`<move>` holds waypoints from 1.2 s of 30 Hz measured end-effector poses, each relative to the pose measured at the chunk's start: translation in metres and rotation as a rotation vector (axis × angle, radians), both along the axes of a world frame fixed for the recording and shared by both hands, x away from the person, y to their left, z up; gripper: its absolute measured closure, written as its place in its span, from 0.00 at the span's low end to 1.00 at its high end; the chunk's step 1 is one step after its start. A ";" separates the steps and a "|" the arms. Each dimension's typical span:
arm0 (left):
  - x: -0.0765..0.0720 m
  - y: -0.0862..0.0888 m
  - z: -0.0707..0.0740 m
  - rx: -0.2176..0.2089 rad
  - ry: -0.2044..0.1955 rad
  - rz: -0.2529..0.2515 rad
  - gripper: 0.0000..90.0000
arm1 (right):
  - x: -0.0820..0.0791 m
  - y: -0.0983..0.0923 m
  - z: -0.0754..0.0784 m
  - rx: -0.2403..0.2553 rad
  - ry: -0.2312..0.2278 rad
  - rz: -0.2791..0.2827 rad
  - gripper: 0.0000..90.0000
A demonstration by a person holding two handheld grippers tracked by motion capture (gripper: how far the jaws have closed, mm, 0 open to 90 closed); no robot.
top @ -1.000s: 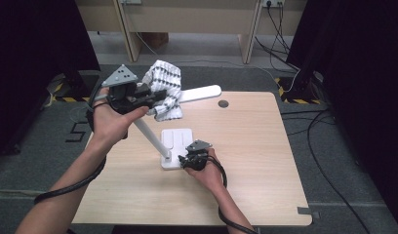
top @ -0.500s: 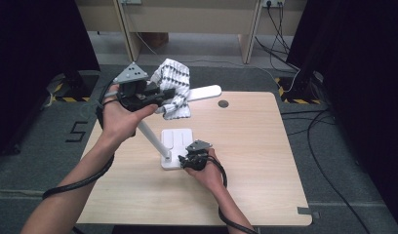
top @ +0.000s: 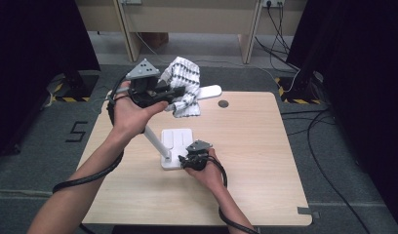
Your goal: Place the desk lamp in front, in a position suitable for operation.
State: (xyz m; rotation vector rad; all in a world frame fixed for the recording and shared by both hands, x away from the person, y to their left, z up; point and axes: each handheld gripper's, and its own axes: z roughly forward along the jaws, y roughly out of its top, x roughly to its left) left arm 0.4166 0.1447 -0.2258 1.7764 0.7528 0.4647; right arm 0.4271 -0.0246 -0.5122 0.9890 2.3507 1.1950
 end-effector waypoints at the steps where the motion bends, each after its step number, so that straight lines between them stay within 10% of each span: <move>1: 0.001 -0.002 0.001 -0.001 0.000 -0.004 0.87 | 0.000 0.000 0.000 0.000 0.000 0.000 0.57; 36: 0.008 -0.041 0.007 0.028 0.009 -0.052 0.87 | 0.002 -0.001 0.001 -0.005 0.009 0.020 0.58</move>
